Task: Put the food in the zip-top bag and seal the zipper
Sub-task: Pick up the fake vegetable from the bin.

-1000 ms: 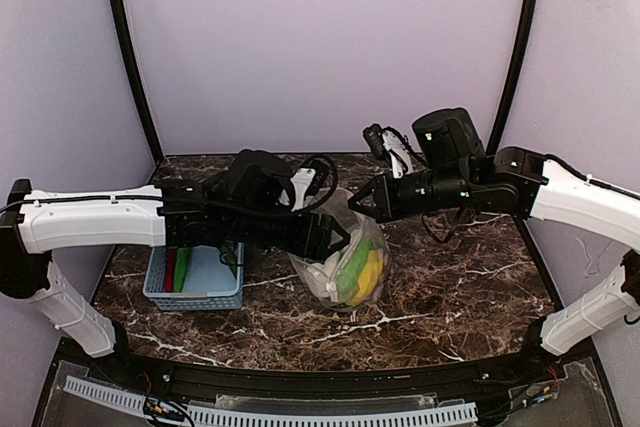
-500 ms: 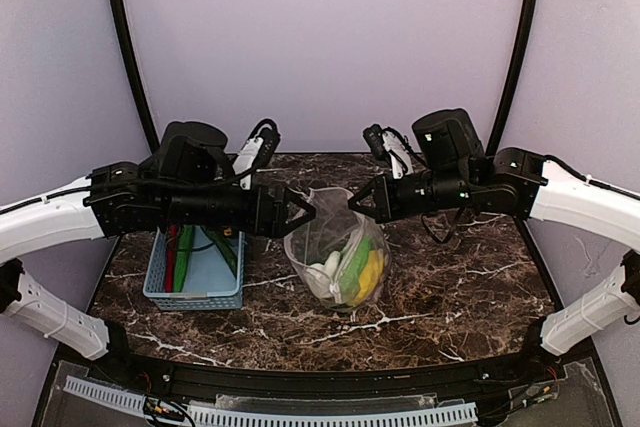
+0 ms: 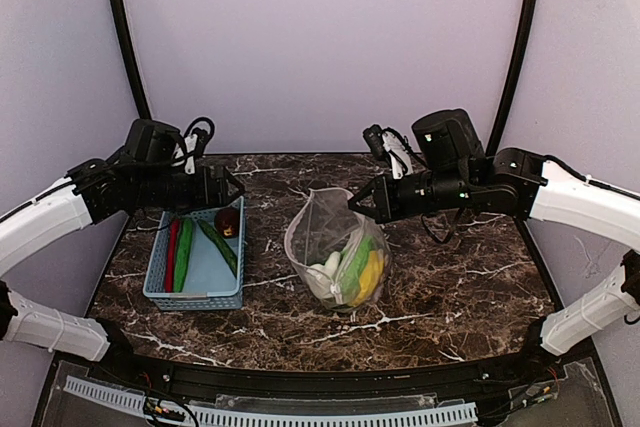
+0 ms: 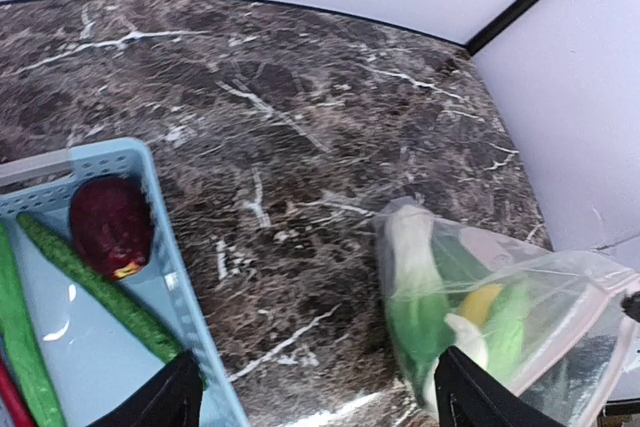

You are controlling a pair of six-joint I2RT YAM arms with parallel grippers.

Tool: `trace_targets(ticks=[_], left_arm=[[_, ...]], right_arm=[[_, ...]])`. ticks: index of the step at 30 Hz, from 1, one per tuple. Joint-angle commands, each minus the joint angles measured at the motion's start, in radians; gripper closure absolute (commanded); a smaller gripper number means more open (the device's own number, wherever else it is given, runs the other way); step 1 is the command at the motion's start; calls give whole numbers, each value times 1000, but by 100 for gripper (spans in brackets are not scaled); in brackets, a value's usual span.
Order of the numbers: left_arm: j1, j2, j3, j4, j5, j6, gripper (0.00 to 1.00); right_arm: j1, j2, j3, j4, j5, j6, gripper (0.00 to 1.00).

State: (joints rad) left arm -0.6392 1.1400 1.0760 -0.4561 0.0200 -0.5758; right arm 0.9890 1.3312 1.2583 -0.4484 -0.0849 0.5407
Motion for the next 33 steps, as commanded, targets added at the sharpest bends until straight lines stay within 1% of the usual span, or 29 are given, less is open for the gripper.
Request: trace_targets(ticks=[1, 4, 5, 10, 13, 18, 22, 33], left_arm=[[99, -39, -68, -141, -71, 52, 19], [174, -39, -114, -201, -126, 79, 22], [197, -37, -122, -209, -148, 92, 25], [257, -11, -166, -242, -237, 135, 30], [287, 35, -170, -246, -299, 155, 34], [311, 120, -170, -212, -386, 195, 40], [325, 182, -182, -157, -409, 207, 47], [337, 326, -179, -8, -468, 259, 59]], right_arm=[[8, -11, 5, 44, 9, -5, 100], [8, -8, 8, 44, 7, -7, 100], [7, -6, 9, 44, 5, -6, 100], [8, -4, 13, 44, 4, -8, 100], [8, -4, 15, 43, 2, -8, 100], [8, -11, 16, 35, 7, -10, 100], [7, -13, 19, 32, 13, -11, 100], [7, -2, 30, 24, 15, -17, 100]])
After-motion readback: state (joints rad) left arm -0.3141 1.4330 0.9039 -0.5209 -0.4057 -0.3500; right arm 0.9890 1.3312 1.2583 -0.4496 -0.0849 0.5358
